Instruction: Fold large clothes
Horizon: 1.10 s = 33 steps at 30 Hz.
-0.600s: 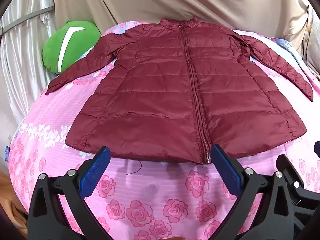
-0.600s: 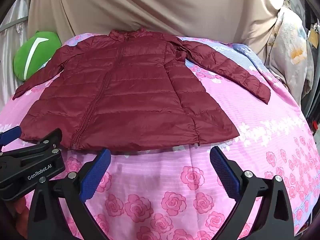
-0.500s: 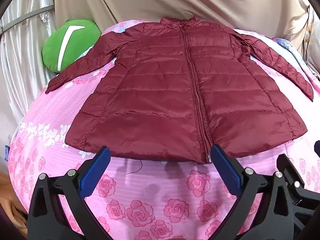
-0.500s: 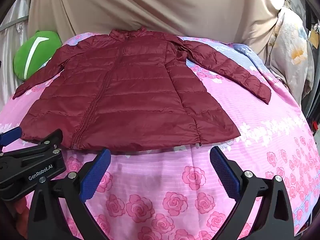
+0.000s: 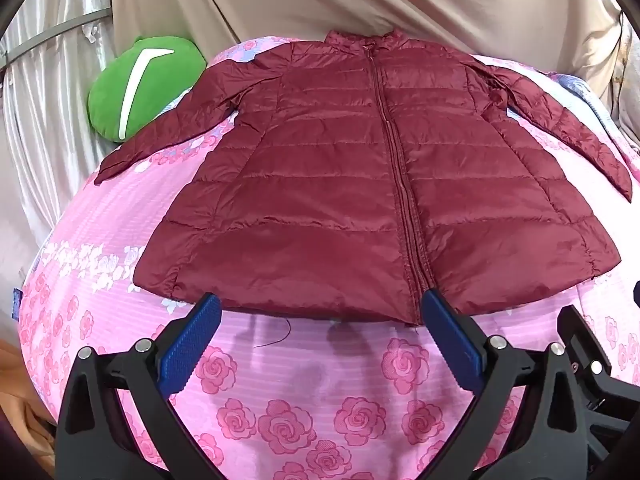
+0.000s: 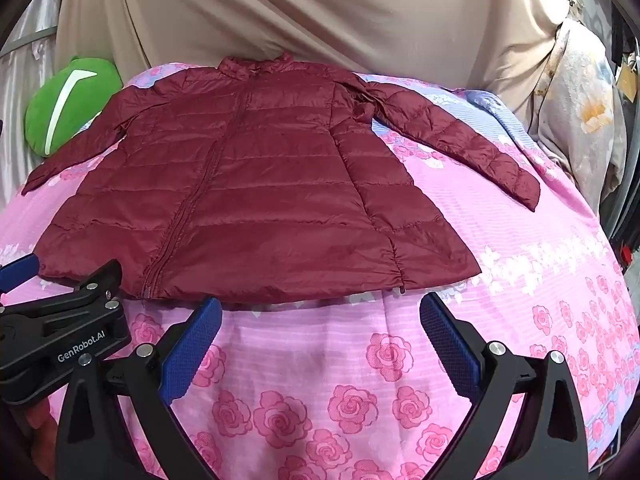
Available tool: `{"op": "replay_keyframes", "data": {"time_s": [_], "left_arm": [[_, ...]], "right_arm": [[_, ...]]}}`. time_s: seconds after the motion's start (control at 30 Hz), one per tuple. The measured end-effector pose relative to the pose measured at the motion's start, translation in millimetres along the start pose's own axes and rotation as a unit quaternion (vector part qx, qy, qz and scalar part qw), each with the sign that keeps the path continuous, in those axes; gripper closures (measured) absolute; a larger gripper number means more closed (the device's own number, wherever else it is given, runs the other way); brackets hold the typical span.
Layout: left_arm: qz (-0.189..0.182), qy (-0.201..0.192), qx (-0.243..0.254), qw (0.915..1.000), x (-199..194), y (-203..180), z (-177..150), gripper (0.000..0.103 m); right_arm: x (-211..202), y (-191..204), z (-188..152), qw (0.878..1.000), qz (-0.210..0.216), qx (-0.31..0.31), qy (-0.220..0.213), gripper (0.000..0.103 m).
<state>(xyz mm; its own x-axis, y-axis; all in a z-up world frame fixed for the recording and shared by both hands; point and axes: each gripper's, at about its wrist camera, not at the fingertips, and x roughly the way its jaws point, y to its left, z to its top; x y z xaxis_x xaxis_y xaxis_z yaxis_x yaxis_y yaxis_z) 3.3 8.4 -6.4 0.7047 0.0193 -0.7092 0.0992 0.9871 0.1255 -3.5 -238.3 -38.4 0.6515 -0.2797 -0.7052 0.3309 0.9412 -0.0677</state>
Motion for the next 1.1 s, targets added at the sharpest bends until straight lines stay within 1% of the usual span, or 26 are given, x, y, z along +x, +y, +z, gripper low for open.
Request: {"op": "replay_keyframes", "data": {"time_s": [1.1], "left_arm": [[0.005,-0.001,0.004,1.0,2.6,-0.5,0.4,0.005]], "right_arm": [[5.7,-0.5,2.7,1.0,-0.002,0.001,0.004,0.005]]}}
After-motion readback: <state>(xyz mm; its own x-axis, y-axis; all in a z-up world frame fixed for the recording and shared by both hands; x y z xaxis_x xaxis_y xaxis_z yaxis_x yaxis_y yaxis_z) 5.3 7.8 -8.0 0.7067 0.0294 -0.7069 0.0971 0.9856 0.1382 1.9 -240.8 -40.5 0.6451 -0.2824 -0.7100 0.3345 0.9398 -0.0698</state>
